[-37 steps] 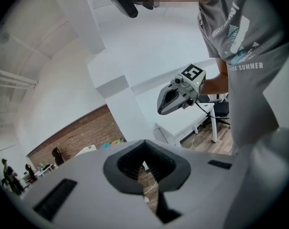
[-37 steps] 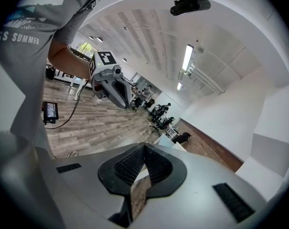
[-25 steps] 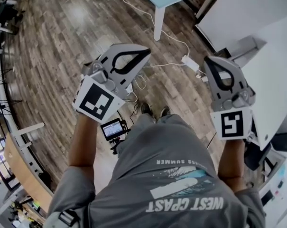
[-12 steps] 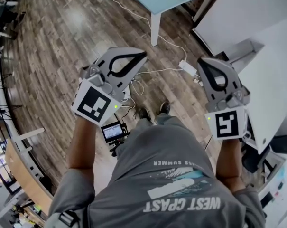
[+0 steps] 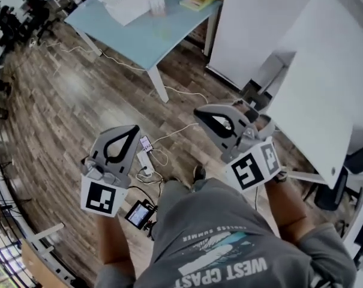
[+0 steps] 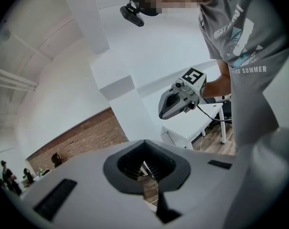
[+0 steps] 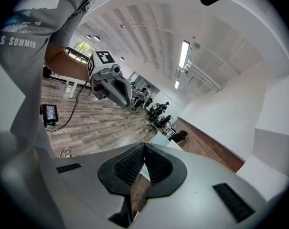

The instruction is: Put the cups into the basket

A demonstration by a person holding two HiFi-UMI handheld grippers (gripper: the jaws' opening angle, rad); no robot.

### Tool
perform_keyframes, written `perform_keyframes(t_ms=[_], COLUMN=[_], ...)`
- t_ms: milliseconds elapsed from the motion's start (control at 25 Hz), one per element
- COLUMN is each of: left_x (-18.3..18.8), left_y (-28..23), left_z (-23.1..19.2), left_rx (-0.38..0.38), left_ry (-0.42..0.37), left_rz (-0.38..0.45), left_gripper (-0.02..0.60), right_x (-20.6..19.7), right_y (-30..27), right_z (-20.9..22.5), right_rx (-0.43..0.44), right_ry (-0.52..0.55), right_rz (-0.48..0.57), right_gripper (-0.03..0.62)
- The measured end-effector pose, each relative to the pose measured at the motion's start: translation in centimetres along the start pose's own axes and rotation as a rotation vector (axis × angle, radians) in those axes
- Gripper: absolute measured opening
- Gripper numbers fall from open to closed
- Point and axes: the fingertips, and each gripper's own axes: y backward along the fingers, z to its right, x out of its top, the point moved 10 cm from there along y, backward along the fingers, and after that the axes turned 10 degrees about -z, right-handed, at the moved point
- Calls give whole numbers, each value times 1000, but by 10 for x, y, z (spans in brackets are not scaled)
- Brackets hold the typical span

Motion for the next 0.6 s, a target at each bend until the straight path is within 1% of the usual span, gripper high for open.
perform_keyframes(t_ms=[40,120,280,360,440,560,600], left_x=[4,4,-5,-9,-8,-5,-5], left_y=[-1,0,3,0,-8,-16,-17], left_z=[-2,-7,-23,-33,-40,-51,-58], left_rx=[4,12,15,17,8,10,16], left_ry=[-5,-6,-25,-9,2,10,17], left_rz=[16,23,1,4,31,134,153], left_gripper=[-3,-3,-3,-3,-3,-3,-3], right_x=[0,4,15,20,20,23,27], right_y=[1,-2,-18,-26,-29,-32,-36], right_z=[3,7,16,22,26,33,38], right_rx=[-5,-7,2,5,-1,-22,-31], right_ry=[1,10,30,29,19,42,59], right_rz=[1,1,-1,7,1,8,17], right_gripper=[14,14,14,14,14,14,14])
